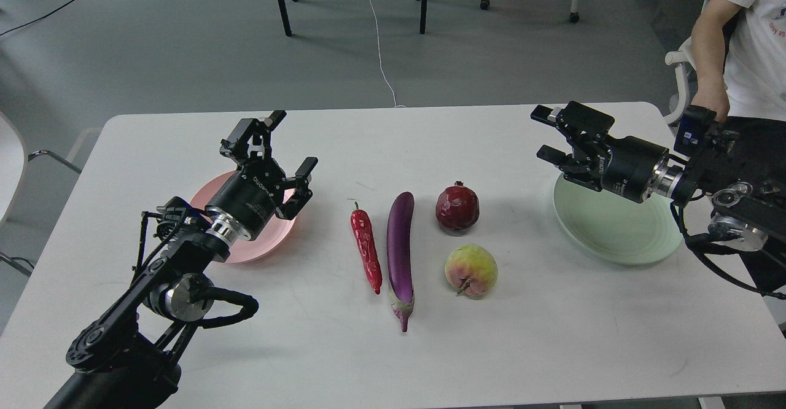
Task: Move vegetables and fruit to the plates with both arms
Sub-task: 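Reach the right gripper toward the red pomegranate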
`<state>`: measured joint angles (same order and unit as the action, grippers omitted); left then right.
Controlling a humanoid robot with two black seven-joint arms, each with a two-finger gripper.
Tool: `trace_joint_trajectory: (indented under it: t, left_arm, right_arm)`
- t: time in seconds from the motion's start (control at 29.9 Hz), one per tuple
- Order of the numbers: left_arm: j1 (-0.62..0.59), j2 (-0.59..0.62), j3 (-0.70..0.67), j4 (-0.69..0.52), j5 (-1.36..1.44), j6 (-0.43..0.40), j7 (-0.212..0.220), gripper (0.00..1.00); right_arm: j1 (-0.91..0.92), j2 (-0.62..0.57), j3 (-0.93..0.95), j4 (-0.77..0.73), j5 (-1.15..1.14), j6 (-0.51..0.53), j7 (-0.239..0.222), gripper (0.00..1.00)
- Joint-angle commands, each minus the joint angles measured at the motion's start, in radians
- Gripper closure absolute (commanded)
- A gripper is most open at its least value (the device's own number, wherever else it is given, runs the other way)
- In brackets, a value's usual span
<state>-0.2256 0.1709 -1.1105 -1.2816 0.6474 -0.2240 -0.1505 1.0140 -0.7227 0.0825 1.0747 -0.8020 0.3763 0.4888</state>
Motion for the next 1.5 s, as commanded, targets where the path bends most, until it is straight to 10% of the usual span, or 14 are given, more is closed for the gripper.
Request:
trace_joint_trajectory:
  t: [0.0, 0.57, 1.47]
  left_arm:
    - [0.000, -0.002, 0.000, -0.002, 0.000, 0.000, 0.000, 0.02]
    - [0.000, 0.001, -0.002, -0.022, 0.001, 0.000, 0.000, 0.02]
    - [0.002, 0.004, 0.000, -0.021, 0.001, 0.006, 0.002, 0.02]
  right_arm:
    - [0.202, 0.015, -0.194, -0.001, -0.216, 0.010, 0.000, 0.02]
    - [0.371, 0.433, -0.546, -0.263, -0.559, -0.049, 0.000, 0.02]
    - [0.291, 0.537, -0.573, -0.351, -0.557, -0.160, 0.000, 0.02]
